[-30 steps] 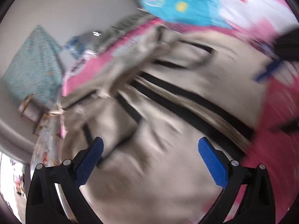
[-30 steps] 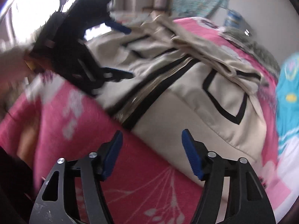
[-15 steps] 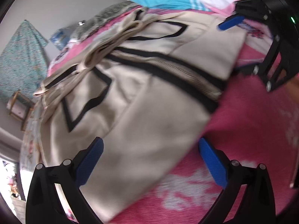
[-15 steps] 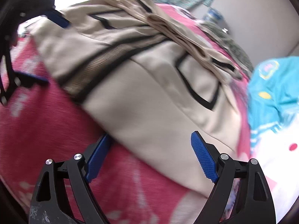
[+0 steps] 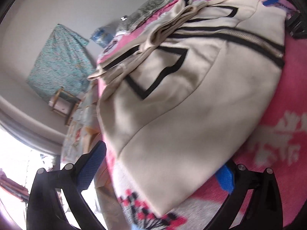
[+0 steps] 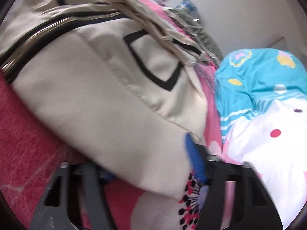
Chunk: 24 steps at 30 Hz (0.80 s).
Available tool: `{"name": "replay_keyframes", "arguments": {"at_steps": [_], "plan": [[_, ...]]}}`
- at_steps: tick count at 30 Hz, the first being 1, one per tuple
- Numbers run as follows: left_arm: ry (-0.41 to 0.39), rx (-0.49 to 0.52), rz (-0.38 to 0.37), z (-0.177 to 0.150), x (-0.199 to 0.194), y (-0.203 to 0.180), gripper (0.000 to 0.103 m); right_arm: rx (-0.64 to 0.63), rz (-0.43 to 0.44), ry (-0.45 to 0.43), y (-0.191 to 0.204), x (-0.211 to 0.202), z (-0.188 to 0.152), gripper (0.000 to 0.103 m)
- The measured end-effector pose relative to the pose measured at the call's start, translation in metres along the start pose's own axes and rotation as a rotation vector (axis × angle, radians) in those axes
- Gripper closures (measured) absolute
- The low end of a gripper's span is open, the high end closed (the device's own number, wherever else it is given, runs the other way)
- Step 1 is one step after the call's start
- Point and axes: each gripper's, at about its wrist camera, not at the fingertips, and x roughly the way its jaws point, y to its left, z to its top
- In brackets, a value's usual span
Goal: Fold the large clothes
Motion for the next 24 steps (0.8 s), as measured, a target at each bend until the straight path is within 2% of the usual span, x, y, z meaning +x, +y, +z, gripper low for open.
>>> {"name": "replay_keyframes", "arguments": {"at_steps": [1,3,6,8,10,11,12,13,14,16,19,22,24], "plan": [[0.009,-0.009,0.021,-0.004,0.001,0.005,0.004,-0.03,-0.03,-0.004,0.005,0.0,-0.002,0.068],[0.021,-0.028,0.054,-0.012,0.002,0.013,0.004,-0.02,-0.013,-0.013,0.003,0.002,-0.002,0.071],[0.008,-0.044,0.064,-0.017,0.0,0.018,0.007,0.023,0.019,-0.044,-0.003,0.003,0.003,0.086],[-0.034,-0.02,0.046,-0.013,-0.007,0.014,0.033,0.1,0.048,-0.059,-0.016,0.002,0.01,0.091],[-0.096,-0.026,0.053,-0.006,-0.016,0.013,0.05,0.19,0.102,-0.08,-0.036,-0.004,0.019,0.093],[-0.117,-0.032,0.049,-0.003,-0.019,0.014,0.063,0.21,0.094,-0.106,-0.042,-0.007,0.023,0.093],[-0.131,-0.035,0.041,0.0,-0.021,0.015,0.071,0.216,0.081,-0.12,-0.044,-0.009,0.027,0.093],[-0.144,-0.04,0.026,0.005,-0.023,0.018,0.092,0.222,0.064,-0.137,-0.049,-0.011,0.033,0.094],[-0.152,-0.047,0.017,0.009,-0.024,0.021,0.097,0.237,0.045,-0.162,-0.056,-0.014,0.042,0.094],[-0.171,-0.096,-0.016,0.019,-0.024,0.036,0.097,0.294,0.049,-0.197,-0.074,-0.012,0.061,0.094],[-0.152,-0.238,-0.148,0.04,-0.006,0.08,0.098,0.361,0.094,-0.231,-0.099,-0.002,0.09,0.094],[-0.141,-0.307,-0.213,0.062,0.016,0.114,0.098,0.401,0.145,-0.226,-0.122,0.025,0.122,0.094],[-0.123,-0.314,-0.239,0.08,0.035,0.13,0.098,0.456,0.186,-0.198,-0.135,0.044,0.133,0.094]]}}
